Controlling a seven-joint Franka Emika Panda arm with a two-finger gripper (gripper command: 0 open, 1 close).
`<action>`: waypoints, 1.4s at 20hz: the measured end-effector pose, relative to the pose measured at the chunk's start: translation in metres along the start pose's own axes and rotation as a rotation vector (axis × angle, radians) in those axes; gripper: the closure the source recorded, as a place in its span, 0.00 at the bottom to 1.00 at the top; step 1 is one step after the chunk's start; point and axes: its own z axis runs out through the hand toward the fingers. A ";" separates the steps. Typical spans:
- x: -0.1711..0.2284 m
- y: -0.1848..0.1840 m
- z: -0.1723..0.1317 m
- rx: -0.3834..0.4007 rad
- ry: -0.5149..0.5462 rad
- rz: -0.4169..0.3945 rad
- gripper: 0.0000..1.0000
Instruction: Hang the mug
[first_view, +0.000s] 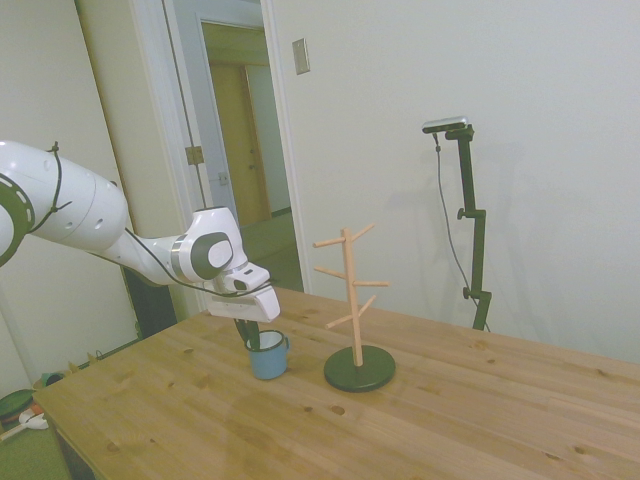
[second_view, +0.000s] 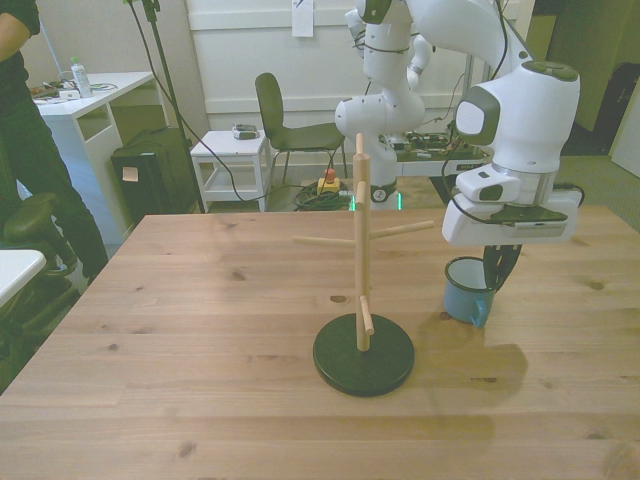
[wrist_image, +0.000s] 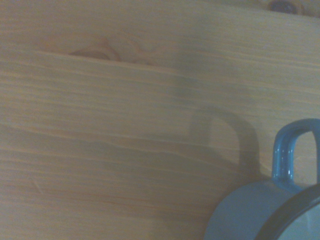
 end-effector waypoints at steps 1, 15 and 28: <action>0.000 0.001 0.000 -0.011 0.001 -0.005 1.00; 0.036 0.056 -0.143 0.024 0.108 -0.041 1.00; 0.061 0.033 -0.167 0.033 0.118 -0.048 1.00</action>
